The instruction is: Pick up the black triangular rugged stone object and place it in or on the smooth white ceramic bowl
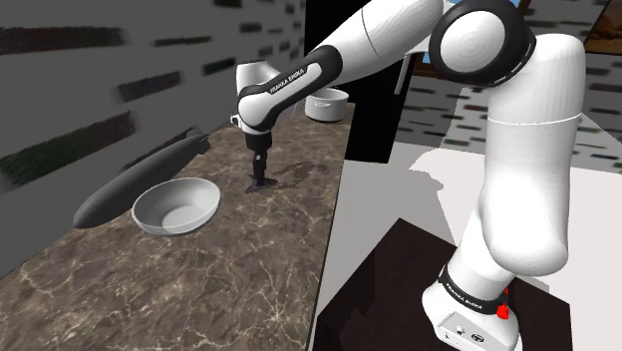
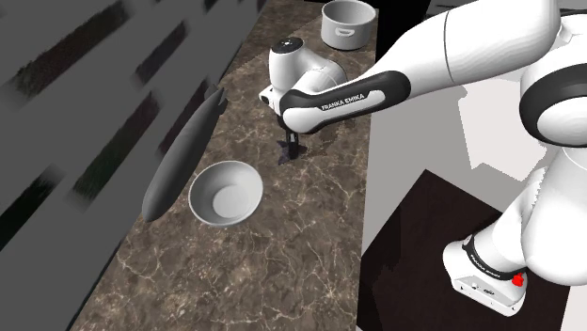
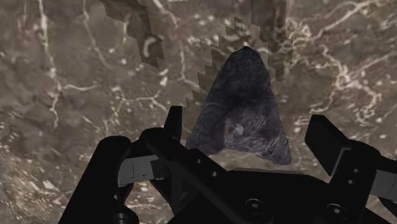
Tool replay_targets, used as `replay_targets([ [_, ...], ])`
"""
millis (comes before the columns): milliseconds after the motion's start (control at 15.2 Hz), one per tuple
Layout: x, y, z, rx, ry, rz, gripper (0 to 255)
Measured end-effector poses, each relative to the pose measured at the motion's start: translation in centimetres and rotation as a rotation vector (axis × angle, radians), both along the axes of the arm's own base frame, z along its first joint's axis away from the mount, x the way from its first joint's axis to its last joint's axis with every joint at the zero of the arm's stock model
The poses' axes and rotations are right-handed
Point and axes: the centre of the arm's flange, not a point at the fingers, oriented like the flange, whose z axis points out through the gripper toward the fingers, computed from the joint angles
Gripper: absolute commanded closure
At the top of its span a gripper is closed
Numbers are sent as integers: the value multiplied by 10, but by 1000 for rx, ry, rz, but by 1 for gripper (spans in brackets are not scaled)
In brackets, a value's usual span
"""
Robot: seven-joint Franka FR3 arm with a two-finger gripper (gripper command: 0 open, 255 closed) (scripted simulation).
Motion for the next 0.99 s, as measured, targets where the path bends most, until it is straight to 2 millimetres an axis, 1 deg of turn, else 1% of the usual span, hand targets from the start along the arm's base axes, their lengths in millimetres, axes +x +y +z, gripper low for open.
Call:
replay_targets([
  [198, -1, 0, -16, 0, 0, 2, 0],
  [594, -1, 0, -20, 0, 0, 2, 0],
  [660, -1, 0, -20, 0, 0, 2, 255],
  [990, -1, 0, -20, 0, 0, 2, 255],
])
